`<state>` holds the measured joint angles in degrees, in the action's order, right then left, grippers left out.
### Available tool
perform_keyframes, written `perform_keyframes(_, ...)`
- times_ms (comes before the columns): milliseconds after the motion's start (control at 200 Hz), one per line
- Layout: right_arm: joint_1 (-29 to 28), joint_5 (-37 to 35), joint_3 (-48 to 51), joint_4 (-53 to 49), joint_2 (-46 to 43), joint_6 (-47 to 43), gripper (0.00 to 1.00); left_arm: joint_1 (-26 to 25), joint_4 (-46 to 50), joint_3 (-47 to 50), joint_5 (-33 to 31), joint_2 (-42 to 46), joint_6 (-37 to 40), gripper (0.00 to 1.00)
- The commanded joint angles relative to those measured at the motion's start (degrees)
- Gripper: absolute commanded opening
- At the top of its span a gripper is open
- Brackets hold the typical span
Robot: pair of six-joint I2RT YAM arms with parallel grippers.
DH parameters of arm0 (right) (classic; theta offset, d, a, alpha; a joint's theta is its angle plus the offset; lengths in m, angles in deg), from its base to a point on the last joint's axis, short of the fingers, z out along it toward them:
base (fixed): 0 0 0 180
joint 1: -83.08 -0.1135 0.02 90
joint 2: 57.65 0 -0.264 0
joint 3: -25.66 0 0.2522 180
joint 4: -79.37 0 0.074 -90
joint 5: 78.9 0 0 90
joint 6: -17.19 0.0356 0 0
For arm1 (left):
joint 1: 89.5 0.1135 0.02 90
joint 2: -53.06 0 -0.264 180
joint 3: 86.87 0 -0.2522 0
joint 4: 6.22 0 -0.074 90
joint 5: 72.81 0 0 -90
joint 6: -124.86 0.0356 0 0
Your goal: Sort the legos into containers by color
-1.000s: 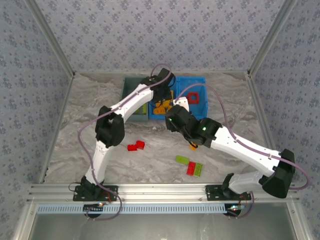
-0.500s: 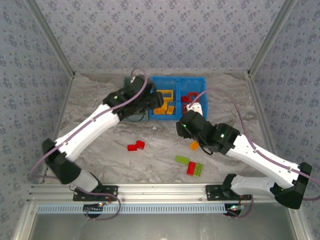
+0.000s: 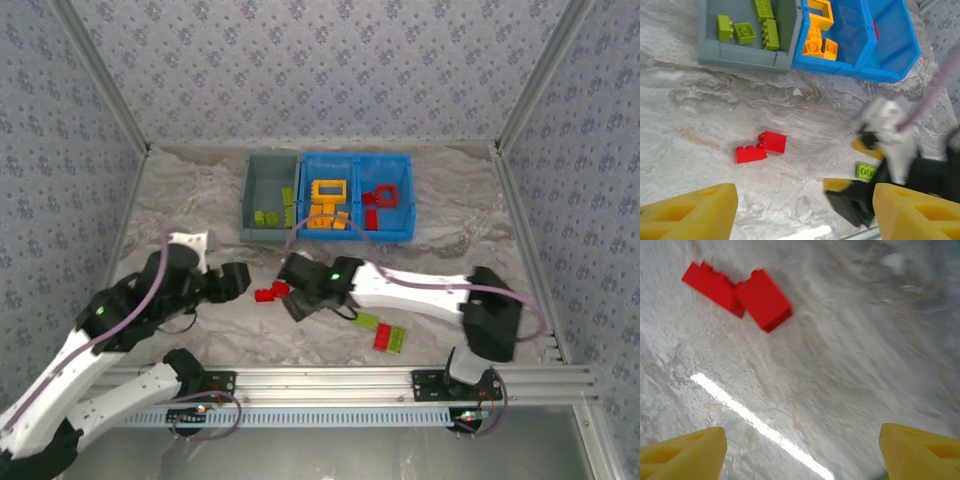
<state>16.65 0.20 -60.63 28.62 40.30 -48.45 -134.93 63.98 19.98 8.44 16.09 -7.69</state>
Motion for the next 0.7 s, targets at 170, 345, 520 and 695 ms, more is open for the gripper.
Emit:
perform_keyframes(170,2.4,4.1,-10.2,-0.7,14.7,-13.6,0.87,0.0,3.2,1.0,2.1,9.1,-0.2,0.73)
perform_keyframes(345,4.1,5.5,-14.8,-1.8,20.5,-17.3,0.81,0.0,5.1,0.5,1.7,12.2,-1.4,0.74)
perform_keyframes(520,5.9,6.0,-18.5,-3.1,24.5,-18.8,0.75,0.0,5.0,0.8,1.8,13.0,-2.2,0.74)
perform_keyframes(695,6.8,9.0,-20.8,-2.7,26.1,-19.4,0.68,0.0,4.4,0.7,1.9,12.6,-2.2,0.74)
